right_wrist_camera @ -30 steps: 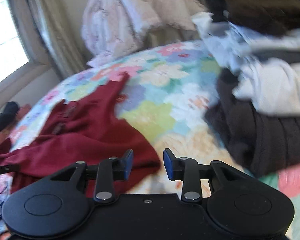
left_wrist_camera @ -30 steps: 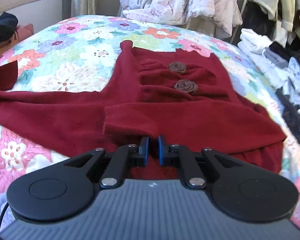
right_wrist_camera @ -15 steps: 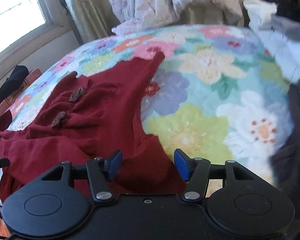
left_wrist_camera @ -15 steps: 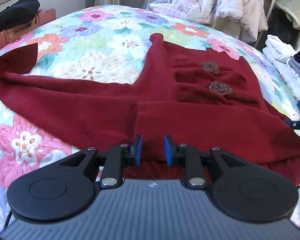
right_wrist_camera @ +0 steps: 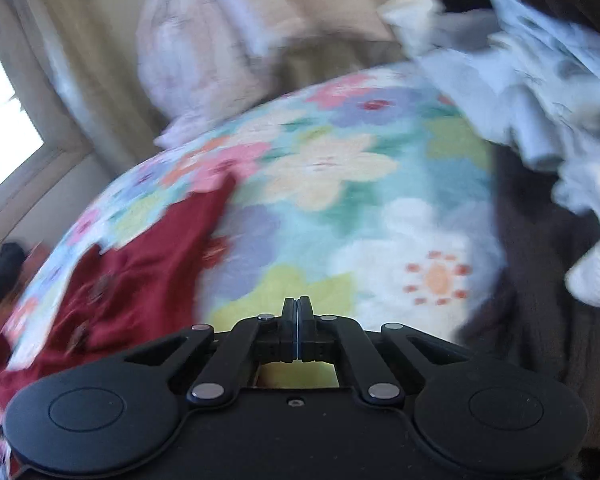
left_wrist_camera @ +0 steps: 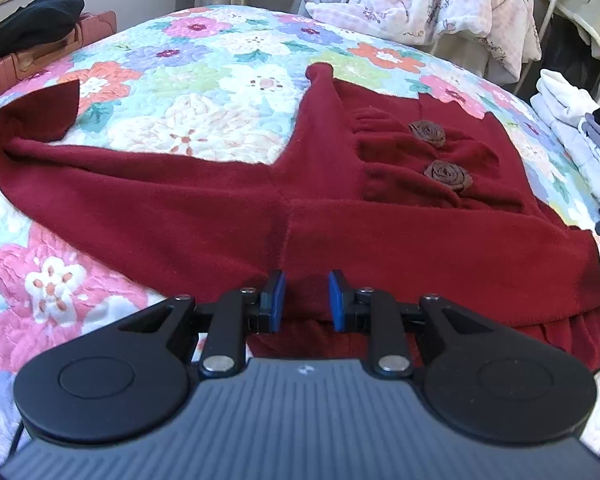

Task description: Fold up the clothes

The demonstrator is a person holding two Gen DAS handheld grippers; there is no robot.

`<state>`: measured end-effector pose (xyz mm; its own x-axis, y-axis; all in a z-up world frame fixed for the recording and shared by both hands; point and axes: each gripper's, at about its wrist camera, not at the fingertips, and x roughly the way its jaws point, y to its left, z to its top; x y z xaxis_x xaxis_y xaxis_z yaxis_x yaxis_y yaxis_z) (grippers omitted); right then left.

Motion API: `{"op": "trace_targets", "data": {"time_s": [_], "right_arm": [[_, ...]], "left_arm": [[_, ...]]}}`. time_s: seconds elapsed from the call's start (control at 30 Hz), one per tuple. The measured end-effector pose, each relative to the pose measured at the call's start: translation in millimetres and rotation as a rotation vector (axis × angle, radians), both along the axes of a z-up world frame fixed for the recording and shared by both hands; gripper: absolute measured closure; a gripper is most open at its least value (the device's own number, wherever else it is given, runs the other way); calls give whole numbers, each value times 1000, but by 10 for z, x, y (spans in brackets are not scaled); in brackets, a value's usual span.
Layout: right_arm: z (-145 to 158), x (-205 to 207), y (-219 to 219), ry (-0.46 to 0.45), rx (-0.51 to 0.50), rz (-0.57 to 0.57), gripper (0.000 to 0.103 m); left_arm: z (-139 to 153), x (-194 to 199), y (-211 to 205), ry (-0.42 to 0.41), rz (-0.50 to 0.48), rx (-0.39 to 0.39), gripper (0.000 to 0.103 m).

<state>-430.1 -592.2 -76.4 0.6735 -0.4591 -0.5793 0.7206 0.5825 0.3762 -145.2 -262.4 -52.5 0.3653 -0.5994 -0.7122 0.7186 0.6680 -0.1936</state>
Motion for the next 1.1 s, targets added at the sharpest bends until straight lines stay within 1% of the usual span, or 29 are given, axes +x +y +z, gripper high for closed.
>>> {"op": "trace_targets", "data": {"time_s": [0.03,0.1,0.17,0.2,0.23,0.27,0.33,0.37,0.43,0.47,0.5,0.53,0.57,0.6,0.67,0.7,0.73,0.83,0.87,0.9,0.97,1.03,1.1], "right_arm": [[62,64,136,20,-39,46,94],[142,209,409,32,-84,148,93],[170,358,657,40,-104,264,85],[154,429,752,66,-108,289,82],[138,490,833,96,-100,286,78],[134,537,909,101,-74,279,77],[188,638,1073,46,-34,335,76],[245,712,1178,31,-39,359,74],[343,902,1366,15,-64,405,67],[388,1001,1457,7,-75,428,65],[418,1121,1532,0,-75,452,60],[445,1242,1610,-5,-75,478,57],[454,1370,1695,-5,-75,508,56],[462,1494,1776,-3,-76,538,56],[453,1671,1923,26,-75,583,56],[450,1736,1997,42,-75,601,56],[453,1746,2041,46,-75,606,56],[424,1744,2095,57,-45,615,54],[406,1743,2092,70,-42,608,54],[390,1739,2088,82,-39,602,54],[360,1701,2055,103,-32,591,54],[322,1690,2015,124,-22,576,54],[288,1679,1978,138,-19,561,54]], "left_arm": [[34,32,22,2,9,-13,80],[113,119,108,5,32,-43,79],[203,253,240,-4,59,-61,77],[256,331,332,-13,75,-56,77],[308,409,424,-24,89,-51,77],[362,488,521,-42,101,-47,76],[460,702,754,-80,154,-37,69],[481,837,853,-75,186,-33,66],[512,1109,1049,-58,250,-32,65],[497,1255,1139,-32,286,-50,65],[476,1404,1235,-8,327,-71,65],[438,1546,1325,-1,375,-88,65],[403,1644,1362,-21,397,-79,65],[359,1734,1373,-44,402,-56,65],[259,1890,1331,-74,381,-19,64],[209,1961,1303,-87,370,-6,62],[156,2035,1281,-91,365,1,61],[-29,2292,1259,-22,405,-30,60],[-75,2350,1254,-14,418,-34,59],[-122,2413,1240,-8,432,-37,54],[-229,2521,1252,44,460,-78,48],[-352,2628,1284,88,493,-133,47],[-413,2655,1265,73,488,-149,47]]}}
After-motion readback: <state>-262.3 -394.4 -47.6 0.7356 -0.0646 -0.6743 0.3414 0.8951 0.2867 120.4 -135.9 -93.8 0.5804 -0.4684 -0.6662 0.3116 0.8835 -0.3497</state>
